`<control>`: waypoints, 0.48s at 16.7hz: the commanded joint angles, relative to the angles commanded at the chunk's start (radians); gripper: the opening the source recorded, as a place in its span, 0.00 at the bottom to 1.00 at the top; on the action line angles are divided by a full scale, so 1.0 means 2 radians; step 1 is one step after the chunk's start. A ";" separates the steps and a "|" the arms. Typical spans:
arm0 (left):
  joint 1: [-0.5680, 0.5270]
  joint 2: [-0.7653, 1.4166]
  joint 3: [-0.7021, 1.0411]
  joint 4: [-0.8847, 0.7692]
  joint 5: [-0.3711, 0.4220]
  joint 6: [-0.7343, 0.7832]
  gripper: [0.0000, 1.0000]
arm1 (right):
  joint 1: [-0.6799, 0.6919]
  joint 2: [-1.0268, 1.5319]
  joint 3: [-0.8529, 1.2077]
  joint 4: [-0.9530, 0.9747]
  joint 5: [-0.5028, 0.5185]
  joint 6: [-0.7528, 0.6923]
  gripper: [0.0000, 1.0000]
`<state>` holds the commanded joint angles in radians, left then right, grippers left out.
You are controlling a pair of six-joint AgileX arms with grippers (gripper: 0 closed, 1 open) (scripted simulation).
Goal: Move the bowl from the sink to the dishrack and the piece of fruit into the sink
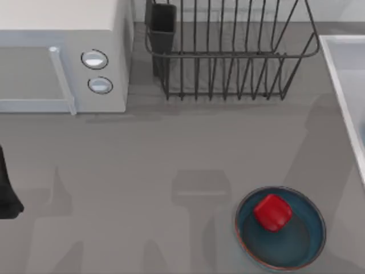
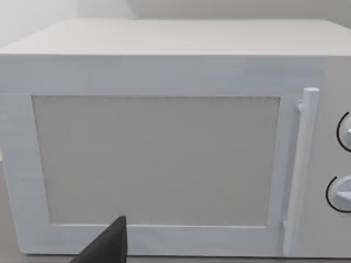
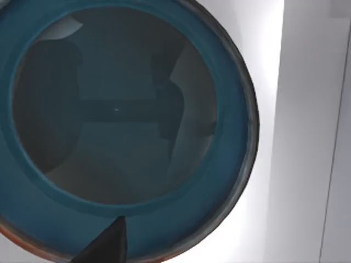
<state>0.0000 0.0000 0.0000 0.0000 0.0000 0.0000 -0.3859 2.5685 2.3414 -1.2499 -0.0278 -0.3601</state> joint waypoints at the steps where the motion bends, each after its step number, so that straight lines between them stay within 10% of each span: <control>1: 0.000 0.000 0.000 0.000 0.000 0.000 1.00 | 0.000 0.000 0.000 0.000 0.000 0.000 1.00; 8: 0.000 0.000 0.000 0.000 0.000 0.000 1.00 | 0.002 0.018 -0.019 0.036 0.000 0.002 1.00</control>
<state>0.0000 0.0000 0.0000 0.0000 0.0000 0.0000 -0.3818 2.6052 2.3034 -1.1772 -0.0269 -0.3553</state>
